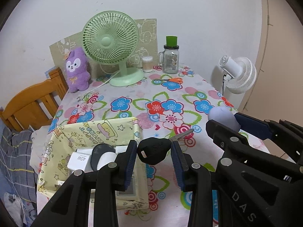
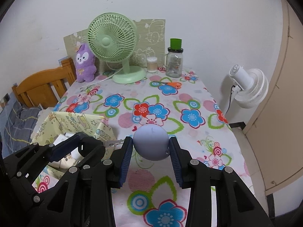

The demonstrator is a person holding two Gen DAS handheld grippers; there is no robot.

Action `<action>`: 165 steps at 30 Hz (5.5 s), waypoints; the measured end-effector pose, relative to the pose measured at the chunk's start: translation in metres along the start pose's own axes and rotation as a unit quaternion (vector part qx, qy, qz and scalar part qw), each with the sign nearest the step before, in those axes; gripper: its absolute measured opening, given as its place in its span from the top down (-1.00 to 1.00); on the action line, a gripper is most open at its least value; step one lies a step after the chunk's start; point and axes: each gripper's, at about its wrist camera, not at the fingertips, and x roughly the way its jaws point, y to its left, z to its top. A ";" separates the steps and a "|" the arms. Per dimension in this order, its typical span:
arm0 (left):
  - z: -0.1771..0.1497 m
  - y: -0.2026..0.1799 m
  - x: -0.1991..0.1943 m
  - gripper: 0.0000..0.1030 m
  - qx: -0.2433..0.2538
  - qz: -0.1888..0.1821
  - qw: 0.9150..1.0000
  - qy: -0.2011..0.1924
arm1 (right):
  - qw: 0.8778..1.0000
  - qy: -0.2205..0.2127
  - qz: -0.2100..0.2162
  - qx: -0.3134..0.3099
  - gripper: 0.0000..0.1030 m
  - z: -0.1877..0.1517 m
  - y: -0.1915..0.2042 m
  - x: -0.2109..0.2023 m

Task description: Organize rigid objects

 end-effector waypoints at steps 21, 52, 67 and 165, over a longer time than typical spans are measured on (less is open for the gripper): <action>-0.003 0.050 0.016 0.27 -0.004 0.010 1.000 0.023 | 0.999 0.023 0.022 -0.014 0.17 0.009 0.050 0.031; -0.018 0.117 0.057 0.26 -0.033 0.019 0.996 0.076 | 0.995 0.059 0.033 -0.072 0.17 0.015 0.117 0.081; -0.026 0.141 0.069 0.04 -0.048 0.031 0.994 0.096 | 0.991 0.053 0.044 -0.112 0.17 0.019 0.142 0.092; -0.004 0.014 -0.027 -0.99 -0.009 -0.002 1.000 -0.022 | 0.998 -0.031 -0.036 0.044 -0.73 -0.014 -0.038 -0.030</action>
